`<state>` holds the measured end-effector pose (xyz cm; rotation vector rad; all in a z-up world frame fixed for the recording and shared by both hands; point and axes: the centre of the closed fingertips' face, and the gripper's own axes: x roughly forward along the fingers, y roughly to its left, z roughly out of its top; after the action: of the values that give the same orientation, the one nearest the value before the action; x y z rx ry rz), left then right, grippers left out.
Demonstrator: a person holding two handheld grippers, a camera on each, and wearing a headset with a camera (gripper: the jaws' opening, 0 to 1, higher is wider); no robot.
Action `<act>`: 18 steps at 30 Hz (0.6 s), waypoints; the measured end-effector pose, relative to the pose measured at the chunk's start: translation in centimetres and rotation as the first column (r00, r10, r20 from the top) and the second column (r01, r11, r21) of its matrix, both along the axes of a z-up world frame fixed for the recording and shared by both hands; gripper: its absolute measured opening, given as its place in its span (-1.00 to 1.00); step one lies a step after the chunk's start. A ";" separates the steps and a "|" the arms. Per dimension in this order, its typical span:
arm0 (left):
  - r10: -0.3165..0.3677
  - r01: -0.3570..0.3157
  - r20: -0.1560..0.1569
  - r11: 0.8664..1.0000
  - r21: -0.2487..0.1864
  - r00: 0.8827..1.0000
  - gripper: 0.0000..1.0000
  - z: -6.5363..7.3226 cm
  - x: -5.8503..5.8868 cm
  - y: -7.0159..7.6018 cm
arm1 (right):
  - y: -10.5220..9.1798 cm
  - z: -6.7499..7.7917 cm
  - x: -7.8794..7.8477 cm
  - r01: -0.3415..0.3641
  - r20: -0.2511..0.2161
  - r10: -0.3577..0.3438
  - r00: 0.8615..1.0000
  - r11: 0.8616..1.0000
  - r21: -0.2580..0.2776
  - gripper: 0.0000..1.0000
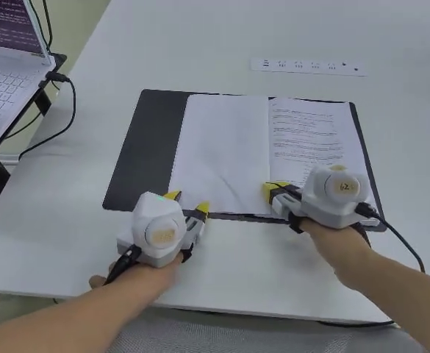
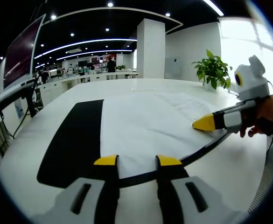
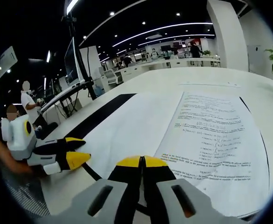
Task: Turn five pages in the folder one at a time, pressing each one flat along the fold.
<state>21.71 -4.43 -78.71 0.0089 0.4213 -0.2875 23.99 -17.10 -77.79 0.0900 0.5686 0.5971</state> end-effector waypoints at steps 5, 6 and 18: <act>-0.003 0.003 0.001 1.000 0.002 1.000 -0.40 0.0 0.0 0.0 | 0.0 -0.2 -1.3 -0.015 -0.007 0.015 1.000 1.000 -0.007 -1.00; -0.002 0.002 0.000 1.000 0.001 1.000 -0.40 0.0 0.0 0.0 | 0.0 -0.2 -1.6 -0.018 -0.007 0.018 1.000 1.000 -0.008 -1.00; -0.004 0.004 -0.003 1.000 0.003 1.000 -0.40 0.0 0.0 0.0 | 0.1 -0.5 -5.1 -0.034 -0.054 0.036 0.998 0.999 0.036 -1.00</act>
<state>21.70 -4.48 -78.74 0.0120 0.4247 -0.2908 18.91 -17.03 -78.24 0.1298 0.6134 0.6401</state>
